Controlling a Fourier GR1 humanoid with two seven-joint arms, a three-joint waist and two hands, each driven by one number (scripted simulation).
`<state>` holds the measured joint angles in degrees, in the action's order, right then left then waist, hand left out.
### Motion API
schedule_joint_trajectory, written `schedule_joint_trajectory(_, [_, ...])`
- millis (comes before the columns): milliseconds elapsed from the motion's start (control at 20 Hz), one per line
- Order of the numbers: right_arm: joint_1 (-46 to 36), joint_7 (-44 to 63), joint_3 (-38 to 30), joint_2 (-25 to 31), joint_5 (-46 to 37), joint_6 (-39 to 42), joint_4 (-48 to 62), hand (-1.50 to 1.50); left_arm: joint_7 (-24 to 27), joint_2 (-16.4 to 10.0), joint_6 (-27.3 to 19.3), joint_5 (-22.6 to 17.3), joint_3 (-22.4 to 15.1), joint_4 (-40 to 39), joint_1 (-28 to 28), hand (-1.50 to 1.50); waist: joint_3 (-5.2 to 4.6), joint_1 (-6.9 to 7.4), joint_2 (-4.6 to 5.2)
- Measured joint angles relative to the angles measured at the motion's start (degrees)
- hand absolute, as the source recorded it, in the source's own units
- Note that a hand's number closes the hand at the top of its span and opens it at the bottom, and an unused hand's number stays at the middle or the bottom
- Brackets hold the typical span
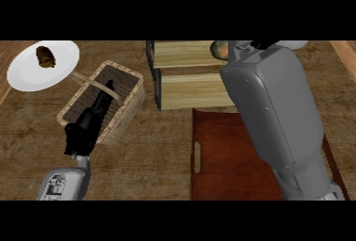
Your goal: Pick the squash from the tray and place it in the tiered shelf
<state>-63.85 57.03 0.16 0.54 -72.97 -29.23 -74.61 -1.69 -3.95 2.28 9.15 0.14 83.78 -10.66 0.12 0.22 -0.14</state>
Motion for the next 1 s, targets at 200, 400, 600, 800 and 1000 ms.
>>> schedule_joint_trajectory(200, [-1.5,0.8,-2.5,0.3,0.7,-1.6,-4.7,-1.5,0.4,0.4,-0.4,0.2,-0.1,-0.5,-0.2,0.0,0.03,-0.19,-0.12])
schedule_joint_trajectory(400, [-2.1,1.9,-6.3,1.1,-0.4,-1.2,-10.7,-1.5,0.5,0.6,-0.9,0.5,-0.1,-0.1,0.3,0.0,0.04,-0.55,-0.29])
schedule_joint_trajectory(600, [-1.0,4.5,-10.5,2.8,-0.7,3.1,-19.0,-1.5,0.3,-0.3,-0.1,-0.2,0.5,0.7,1.5,0.0,0.02,-1.15,-0.57])
schedule_joint_trajectory(800, [2.5,7.1,-13.8,3.5,1.6,11.1,-28.0,-1.5,0.3,-0.5,-0.3,-0.2,1.0,0.8,2.1,0.0,0.04,-2.5,-0.98])
schedule_joint_trajectory(1000, [8.3,7.5,-17.1,4.9,6.2,19.9,-37.6,-1.5,-0.2,-0.4,-0.9,-0.2,1.4,1.1,2.5,0.0,0.07,-3.39,-1.19])
